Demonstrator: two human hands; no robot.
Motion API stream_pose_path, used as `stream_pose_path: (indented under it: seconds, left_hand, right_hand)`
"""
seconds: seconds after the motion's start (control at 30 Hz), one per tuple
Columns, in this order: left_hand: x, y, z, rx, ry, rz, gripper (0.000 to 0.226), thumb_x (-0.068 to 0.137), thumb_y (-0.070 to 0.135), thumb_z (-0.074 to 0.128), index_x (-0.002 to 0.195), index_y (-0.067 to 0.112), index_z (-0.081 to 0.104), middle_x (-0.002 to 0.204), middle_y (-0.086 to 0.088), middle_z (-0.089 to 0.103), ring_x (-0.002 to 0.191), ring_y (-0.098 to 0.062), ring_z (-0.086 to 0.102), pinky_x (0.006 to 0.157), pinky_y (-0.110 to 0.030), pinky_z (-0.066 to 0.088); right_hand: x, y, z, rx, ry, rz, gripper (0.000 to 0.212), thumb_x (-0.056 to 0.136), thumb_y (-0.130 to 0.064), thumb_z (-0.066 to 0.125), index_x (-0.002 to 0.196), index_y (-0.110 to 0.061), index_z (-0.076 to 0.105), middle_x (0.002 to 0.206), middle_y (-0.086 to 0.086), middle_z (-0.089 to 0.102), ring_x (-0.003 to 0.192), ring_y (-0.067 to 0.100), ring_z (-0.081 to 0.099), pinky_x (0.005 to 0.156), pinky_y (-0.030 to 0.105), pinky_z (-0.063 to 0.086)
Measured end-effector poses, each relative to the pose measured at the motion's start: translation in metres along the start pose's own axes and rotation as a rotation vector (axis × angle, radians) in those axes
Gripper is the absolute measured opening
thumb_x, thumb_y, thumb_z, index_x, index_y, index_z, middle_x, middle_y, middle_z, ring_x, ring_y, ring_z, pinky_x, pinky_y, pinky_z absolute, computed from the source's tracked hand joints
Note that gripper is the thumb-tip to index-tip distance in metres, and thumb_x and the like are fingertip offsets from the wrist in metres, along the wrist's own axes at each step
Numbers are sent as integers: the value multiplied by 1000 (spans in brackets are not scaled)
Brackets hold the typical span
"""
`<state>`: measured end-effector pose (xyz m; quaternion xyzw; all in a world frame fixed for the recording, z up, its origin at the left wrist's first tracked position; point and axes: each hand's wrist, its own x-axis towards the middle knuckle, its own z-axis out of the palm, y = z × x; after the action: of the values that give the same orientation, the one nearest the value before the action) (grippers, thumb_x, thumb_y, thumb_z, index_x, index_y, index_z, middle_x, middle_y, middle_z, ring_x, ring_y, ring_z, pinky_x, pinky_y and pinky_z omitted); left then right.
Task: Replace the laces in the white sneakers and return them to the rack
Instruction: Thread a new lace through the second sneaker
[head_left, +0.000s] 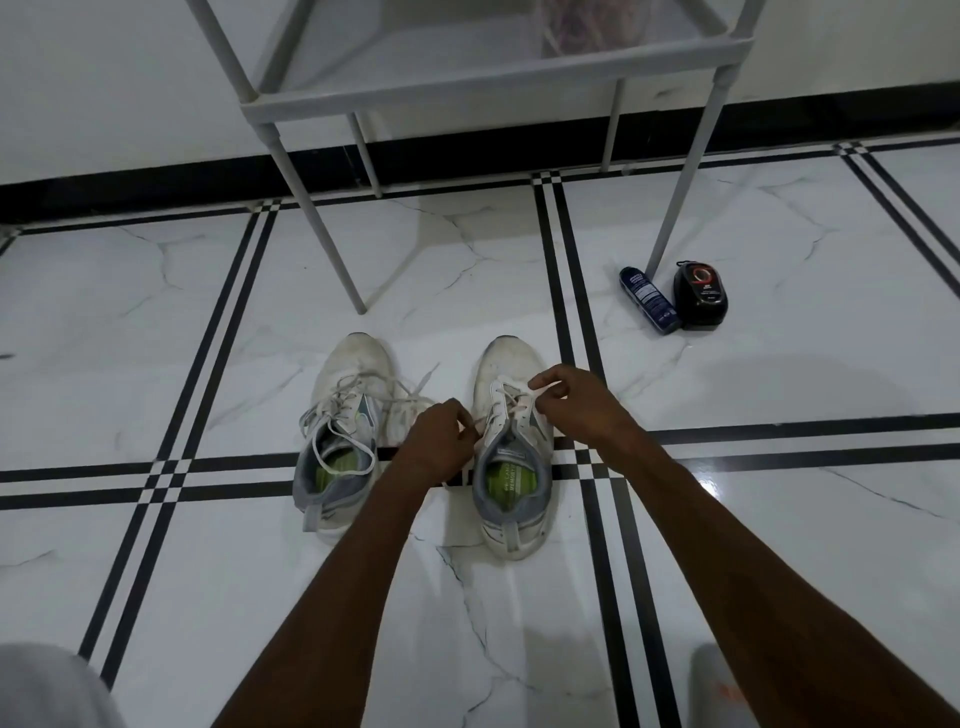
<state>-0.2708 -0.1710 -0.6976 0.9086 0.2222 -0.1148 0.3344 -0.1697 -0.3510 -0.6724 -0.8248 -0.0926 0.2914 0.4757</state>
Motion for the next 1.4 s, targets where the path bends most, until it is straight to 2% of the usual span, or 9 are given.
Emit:
stream_pose_path:
  seconds: [0.17, 0.37, 0.53, 0.63, 0.73, 0.93, 1.13, 1.3, 1.4]
  left_hand:
    - [-2, 5, -24, -185, 33, -69, 32, 95, 51, 51, 70, 35, 64, 99, -7, 56, 112, -35, 53, 101, -44, 42]
    - [-12, 7, -70, -437, 204, 8, 41, 97, 42, 46, 68, 17, 58, 73, -7, 61, 73, -17, 54, 76, -36, 40]
    - [-21, -12, -98, -414, 336, -37, 37, 95, 45, 45, 65, 25, 53, 70, 5, 58, 79, -23, 56, 87, -43, 40]
    - [-23, -5, -91, -226, 274, -27, 40, 93, 52, 46, 75, 21, 63, 77, 3, 67, 87, -25, 62, 94, -47, 41]
    - [-22, 5, -79, -204, 215, 9, 39, 100, 45, 48, 78, 18, 66, 75, 2, 69, 79, -22, 62, 84, -44, 46]
    - [-28, -10, -83, -253, 232, -29, 40, 99, 44, 48, 69, 23, 60, 73, 1, 65, 71, -16, 57, 78, -37, 43]
    - [-21, -5, -81, -216, 240, 4, 41, 100, 48, 45, 71, 24, 62, 71, 5, 65, 71, -13, 60, 77, -38, 45]
    - [-24, -10, -80, -200, 253, -24, 41, 101, 46, 47, 69, 25, 60, 63, 9, 58, 64, -9, 55, 73, -35, 42]
    - [-25, -13, -82, -181, 254, -33, 40, 102, 44, 47, 70, 23, 60, 65, 7, 59, 65, -9, 54, 76, -36, 41]
  right_hand:
    - [8, -17, 14, -155, -58, -195, 24, 97, -23, 62, 120, -20, 67, 91, -4, 66, 75, 9, 64, 65, 20, 49]
    - [23, -46, 31, -243, -313, -231, 16, 96, -22, 62, 97, -16, 77, 74, -1, 73, 68, 12, 67, 67, 26, 55]
    - [36, -37, 30, -125, 156, -114, 19, 94, -6, 56, 105, -7, 72, 99, 13, 75, 83, 24, 71, 79, 36, 59]
    - [23, -49, 37, -21, -206, -189, 47, 97, -21, 63, 141, -26, 47, 86, 6, 75, 63, 5, 62, 61, 21, 50]
    - [12, -68, 47, -148, -437, -281, 24, 99, -17, 59, 122, -17, 66, 77, 6, 73, 56, 2, 57, 56, 16, 46]
    - [45, -59, 37, 8, 268, -136, 34, 89, 3, 56, 118, -9, 68, 101, 11, 73, 84, 17, 69, 70, 22, 55]
    - [23, -79, 50, -216, -398, -276, 24, 99, -17, 59, 122, -14, 64, 87, 6, 77, 53, 6, 57, 48, 14, 44]
    - [40, -58, 45, 19, 186, -183, 36, 90, 5, 53, 118, -9, 70, 100, 17, 74, 70, 8, 68, 67, 25, 58]
    - [36, -58, 36, -11, -25, -190, 63, 92, -5, 63, 149, -23, 40, 99, 8, 75, 61, 3, 61, 52, 14, 49]
